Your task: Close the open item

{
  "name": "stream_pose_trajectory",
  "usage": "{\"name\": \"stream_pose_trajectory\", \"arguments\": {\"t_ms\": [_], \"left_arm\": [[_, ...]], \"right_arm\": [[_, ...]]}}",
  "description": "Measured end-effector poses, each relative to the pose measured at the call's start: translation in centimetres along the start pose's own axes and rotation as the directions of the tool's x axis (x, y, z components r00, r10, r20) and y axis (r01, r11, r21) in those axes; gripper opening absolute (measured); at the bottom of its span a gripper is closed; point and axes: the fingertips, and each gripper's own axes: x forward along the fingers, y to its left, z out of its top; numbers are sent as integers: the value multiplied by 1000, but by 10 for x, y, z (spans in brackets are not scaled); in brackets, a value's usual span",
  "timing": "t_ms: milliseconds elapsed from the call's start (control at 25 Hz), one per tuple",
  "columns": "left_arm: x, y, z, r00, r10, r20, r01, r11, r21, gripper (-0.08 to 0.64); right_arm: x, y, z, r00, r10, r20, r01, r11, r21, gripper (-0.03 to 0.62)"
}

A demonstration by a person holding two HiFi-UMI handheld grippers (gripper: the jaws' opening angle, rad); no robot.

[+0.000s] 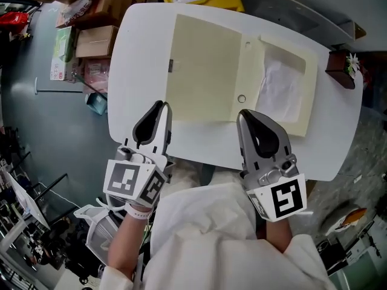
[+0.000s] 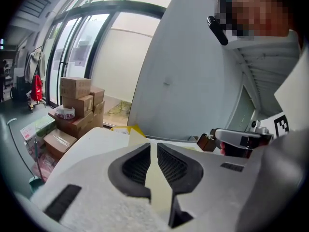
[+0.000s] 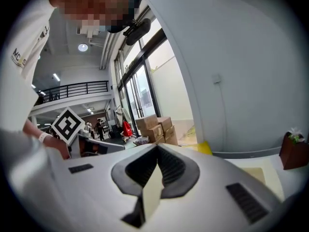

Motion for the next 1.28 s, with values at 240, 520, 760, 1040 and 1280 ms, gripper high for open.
{"name": "stream_pose_trajectory", "arguments": {"t_ms": [240,520,760,1040,1280], "left_arm": [[22,31,-25,998,19,-65,-17,999,31,116],[41,53,-59,992,-7,-122,4,1000,-25,132],[58,68,-80,991,-17,-136,3,995,-104,163],[78,78,-94,984,-54,-167,27,987,-160,164],[87,77,-104,980,-74,-186,40,983,-177,161]], "right_arm": [[18,4,-15,1000,30,0,-30,999,17,16],[29,13,-34,999,42,7,-42,999,32,16],[33,14,-52,999,31,-12,-30,996,84,17],[37,11,-64,1000,22,-21,-20,996,85,16],[38,9,-68,1000,16,-26,-14,997,79,15]]}}
